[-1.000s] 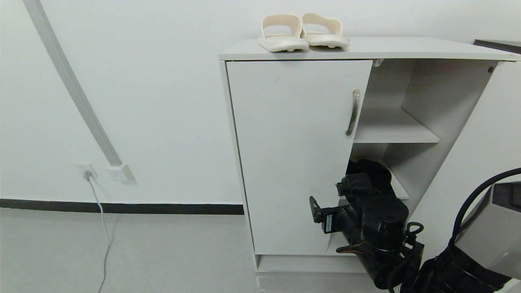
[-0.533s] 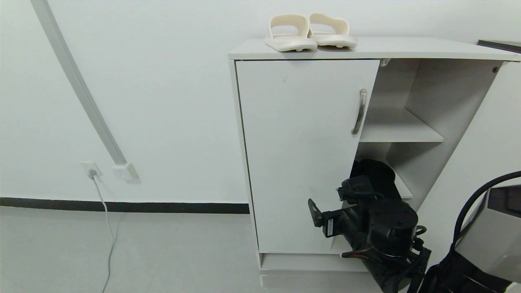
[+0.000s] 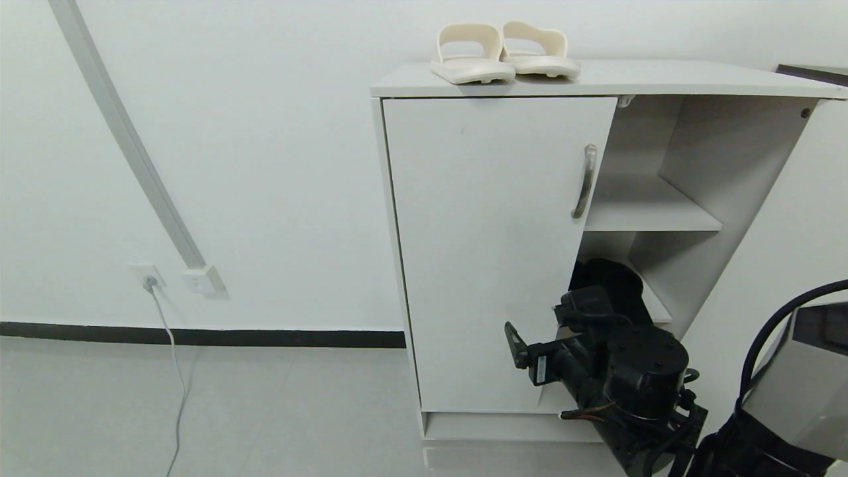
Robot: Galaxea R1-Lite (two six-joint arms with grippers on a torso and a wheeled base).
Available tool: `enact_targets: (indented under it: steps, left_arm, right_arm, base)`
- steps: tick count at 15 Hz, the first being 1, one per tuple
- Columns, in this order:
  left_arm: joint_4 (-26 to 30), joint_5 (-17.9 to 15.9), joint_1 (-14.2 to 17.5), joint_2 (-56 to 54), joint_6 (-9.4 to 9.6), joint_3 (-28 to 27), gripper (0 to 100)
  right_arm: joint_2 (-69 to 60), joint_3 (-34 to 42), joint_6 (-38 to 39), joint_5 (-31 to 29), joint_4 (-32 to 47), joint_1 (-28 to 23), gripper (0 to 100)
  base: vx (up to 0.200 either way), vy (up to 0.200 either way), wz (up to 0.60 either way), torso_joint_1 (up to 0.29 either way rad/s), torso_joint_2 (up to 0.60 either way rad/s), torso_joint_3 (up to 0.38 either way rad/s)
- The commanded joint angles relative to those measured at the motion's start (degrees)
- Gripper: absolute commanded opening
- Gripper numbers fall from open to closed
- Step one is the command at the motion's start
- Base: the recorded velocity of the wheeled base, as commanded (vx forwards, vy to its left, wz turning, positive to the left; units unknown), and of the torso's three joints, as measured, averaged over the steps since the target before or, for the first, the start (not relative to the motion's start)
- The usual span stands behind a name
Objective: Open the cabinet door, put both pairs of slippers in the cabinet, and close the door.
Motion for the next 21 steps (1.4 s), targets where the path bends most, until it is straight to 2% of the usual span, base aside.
enact_targets:
  steps: [1, 8, 21]
  left_arm:
    - [0.0, -0.1, 0.0, 0.0, 0.05, 0.0, 0]
    - [0.0, -0.1, 0.0, 0.1, 0.05, 0.0, 0]
    - [0.0, -0.1, 0.0, 0.0, 0.05, 0.0, 0]
  right_arm:
    - [0.3, 0.1, 0.0, 0.0, 0.0, -0.2, 100]
    - [1.1, 0.0, 0.0, 0.0, -0.2, -0.8, 100]
    - [1.1, 0.1, -0.1, 0.0, -0.7, -0.8, 100]
  base:
    - [0.0, 0.0, 0.0, 0.007, -0.09, -0.11]
    - [0.0, 0.0, 0.0, 0.038, -0.38, -0.335]
    - [0.0, 0.0, 0.0, 0.151, -0.48, -0.33]
